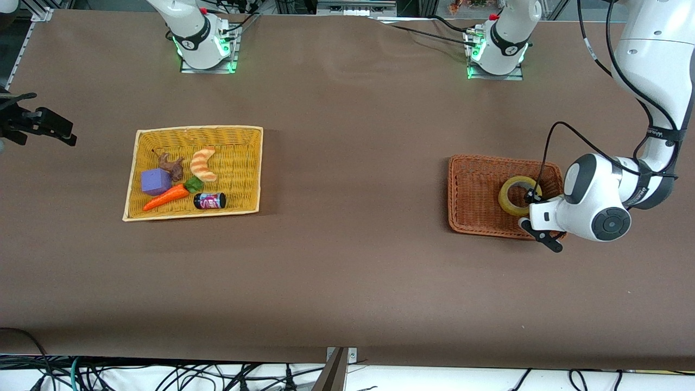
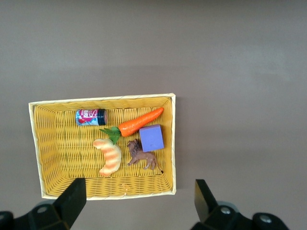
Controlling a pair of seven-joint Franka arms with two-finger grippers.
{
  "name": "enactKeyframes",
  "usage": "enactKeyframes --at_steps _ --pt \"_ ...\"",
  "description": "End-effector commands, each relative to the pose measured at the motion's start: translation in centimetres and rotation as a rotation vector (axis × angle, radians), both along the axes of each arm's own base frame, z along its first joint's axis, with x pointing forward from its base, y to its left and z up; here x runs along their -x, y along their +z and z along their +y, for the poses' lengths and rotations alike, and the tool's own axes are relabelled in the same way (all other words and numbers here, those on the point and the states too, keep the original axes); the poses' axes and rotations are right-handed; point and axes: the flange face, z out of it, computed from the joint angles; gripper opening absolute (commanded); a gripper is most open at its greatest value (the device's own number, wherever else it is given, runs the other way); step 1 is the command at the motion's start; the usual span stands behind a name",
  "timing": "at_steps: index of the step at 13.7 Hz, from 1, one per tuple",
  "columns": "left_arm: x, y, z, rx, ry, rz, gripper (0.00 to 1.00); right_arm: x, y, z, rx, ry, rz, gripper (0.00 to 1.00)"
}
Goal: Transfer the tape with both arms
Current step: 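Carry the tape roll over the brown basket and lower it inside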
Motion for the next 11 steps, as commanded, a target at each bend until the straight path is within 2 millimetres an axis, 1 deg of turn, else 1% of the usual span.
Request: enactKeyframes --at_steps 1,3,4,5,6,7,8,9,10,11 --pt "-0.2 5.6 -3.9 -0.006 -0.084 -0.032 1.00 -0.2 0.4 0.0 -0.015 0.015 -0.001 1.00" --pt "-0.1 10.5 -6.7 -0.009 -0.091 -0.098 1.00 -0.2 0.3 0.1 -0.015 0.017 0.001 1.00" --pt "0.1 13.1 -7.7 -0.028 -0.068 -0.141 1.00 -0.2 0.3 0.1 -0.015 0.017 0.001 1.00" --pt "0.4 15.9 -8.9 -0.046 -0.040 -0.191 1.00 -0.2 0.3 0.0 -0.015 0.015 0.001 1.00" --pt "0.9 18.9 -10.7 -0.061 -0.010 -0.246 1.00 -0.2 0.3 0.0 -0.015 0.015 0.001 1.00" --pt "1.4 21.6 -11.7 -0.076 0.021 -0.295 1.00 -0.2 0.3 0.0 -0.015 0.015 0.001 1.00" --pt "1.8 24.7 -12.5 -0.082 0.027 -0.327 1.00 -0.2 0.3 0.1 -0.015 0.018 0.001 1.00" --pt "1.8 27.5 -12.6 -0.084 0.035 -0.337 1.00 -0.2 0.3 0.1 -0.015 0.018 0.001 1.00" --pt "1.3 30.1 -11.6 -0.080 0.057 -0.355 1.00 -0.2 0.3 0.1 -0.015 0.017 0.001 1.00" --pt "2.0 32.3 -11.7 -0.034 0.099 -0.371 1.00 -0.2 0.3 0.1 -0.015 0.017 0.001 1.00"
